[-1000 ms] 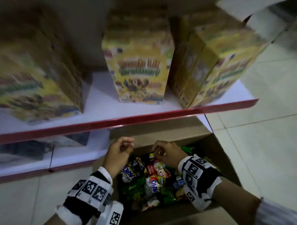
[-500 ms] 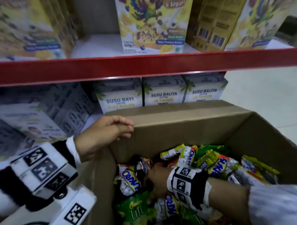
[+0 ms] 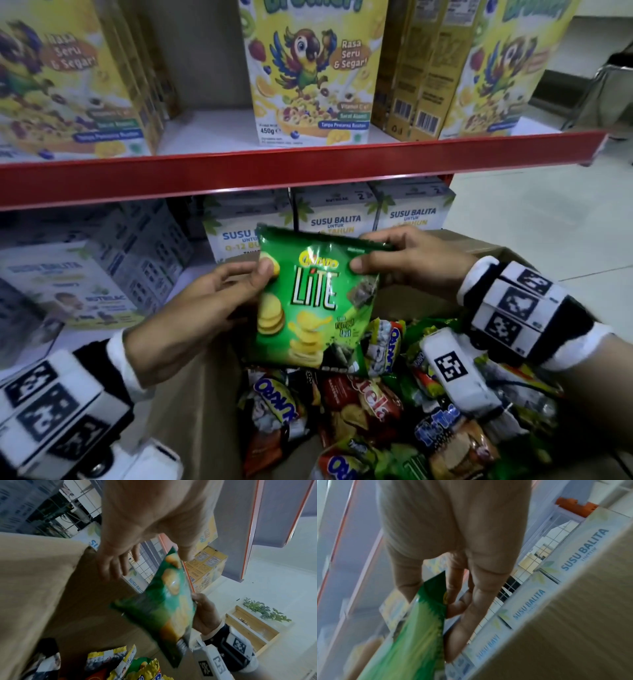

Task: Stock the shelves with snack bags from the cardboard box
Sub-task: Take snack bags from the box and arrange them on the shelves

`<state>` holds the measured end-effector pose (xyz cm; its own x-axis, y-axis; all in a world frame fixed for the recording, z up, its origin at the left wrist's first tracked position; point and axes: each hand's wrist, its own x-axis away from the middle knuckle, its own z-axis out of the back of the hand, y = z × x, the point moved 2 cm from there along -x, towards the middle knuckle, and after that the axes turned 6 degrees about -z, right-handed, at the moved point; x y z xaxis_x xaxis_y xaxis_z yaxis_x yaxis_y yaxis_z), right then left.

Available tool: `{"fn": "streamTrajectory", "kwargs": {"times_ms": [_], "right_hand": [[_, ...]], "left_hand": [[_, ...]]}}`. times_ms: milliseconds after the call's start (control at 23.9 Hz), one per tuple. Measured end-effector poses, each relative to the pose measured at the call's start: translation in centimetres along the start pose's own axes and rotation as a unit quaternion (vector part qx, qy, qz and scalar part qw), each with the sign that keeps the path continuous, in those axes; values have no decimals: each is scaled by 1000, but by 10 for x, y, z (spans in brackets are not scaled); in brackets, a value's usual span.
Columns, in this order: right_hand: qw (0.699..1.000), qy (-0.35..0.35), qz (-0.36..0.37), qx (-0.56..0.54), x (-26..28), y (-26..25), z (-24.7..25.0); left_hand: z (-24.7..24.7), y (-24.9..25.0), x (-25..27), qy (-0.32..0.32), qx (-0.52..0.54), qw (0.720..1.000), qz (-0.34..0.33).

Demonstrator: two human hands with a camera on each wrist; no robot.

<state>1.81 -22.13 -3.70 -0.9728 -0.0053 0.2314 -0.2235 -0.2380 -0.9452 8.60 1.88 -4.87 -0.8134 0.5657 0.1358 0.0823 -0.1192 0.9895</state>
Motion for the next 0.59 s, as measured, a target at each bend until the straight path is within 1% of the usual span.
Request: {"fn": "streamTrajectory", "kwargs": {"times_ms": [42,84,126,209,293,335,502,586], "right_hand": [[997,15,22,-66,3,-7,4],[993,22,37,-108,5,-11,4],[989,28,44,-135,6,-11,3],[984,22,43,-170,9,-8,1],[989,7,34,-142,16,-4,2],[992,3,31,-125,20,-3,4],[994,17,41,-102,32,-3,18],[993,19,37,-106,40,-3,25]], "left_hand": [[-5,-2,2,-33,35,999,1],[-10,-5,3,-51,59,997,-11],[-16,-6,3,-56,77,995,-27],[-24,-5,2,-35,91,994,-55],[-30,-3,0,-14,85,993,-84],[-33,-2,-1,-16,81,992,-97],[-51,2,0,-76,64,989,-109],[-62,4,-2,-88,55,988,-117]]}}
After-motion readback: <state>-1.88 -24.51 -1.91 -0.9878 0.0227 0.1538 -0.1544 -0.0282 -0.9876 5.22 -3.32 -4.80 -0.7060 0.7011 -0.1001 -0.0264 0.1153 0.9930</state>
